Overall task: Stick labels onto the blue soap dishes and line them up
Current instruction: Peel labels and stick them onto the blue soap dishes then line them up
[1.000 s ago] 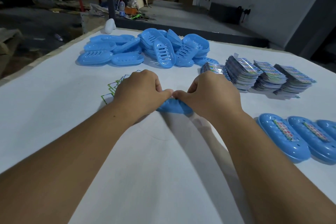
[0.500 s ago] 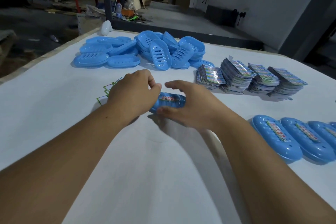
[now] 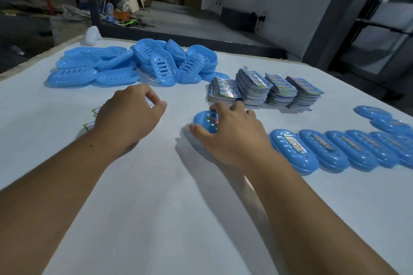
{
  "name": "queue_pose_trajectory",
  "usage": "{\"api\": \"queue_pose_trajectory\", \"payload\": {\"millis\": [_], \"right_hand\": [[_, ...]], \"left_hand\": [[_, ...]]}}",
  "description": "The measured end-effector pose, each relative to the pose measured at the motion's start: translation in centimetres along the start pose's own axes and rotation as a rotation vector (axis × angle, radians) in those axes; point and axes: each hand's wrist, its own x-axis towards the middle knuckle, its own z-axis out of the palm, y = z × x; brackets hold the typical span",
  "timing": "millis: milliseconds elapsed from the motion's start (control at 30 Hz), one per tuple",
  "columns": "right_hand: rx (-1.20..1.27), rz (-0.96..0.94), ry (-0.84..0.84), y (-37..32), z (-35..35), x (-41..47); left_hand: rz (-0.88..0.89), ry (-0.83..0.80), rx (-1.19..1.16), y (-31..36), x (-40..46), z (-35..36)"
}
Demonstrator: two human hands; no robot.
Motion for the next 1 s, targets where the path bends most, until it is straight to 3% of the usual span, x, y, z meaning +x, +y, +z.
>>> {"api": "queue_pose_trajectory", "payload": {"millis": [267, 767, 1000], "right_hand": [[-0.208, 0.146, 0.058, 4.5, -1.1, -3.9], [0.011, 0.235, 0.089, 8.9, -1.9, -3.3], [-0.001, 0.219, 0.136, 8.9, -1.8, -3.0]], "left_hand": [[0.011, -0.029, 0.015, 0.8, -0.5, -0.2], [0.046, -0.041, -0.023, 0.5, -0.6, -0.2], [0.039, -0.046, -0.004, 0.7, -0.6, -0.2]]}}
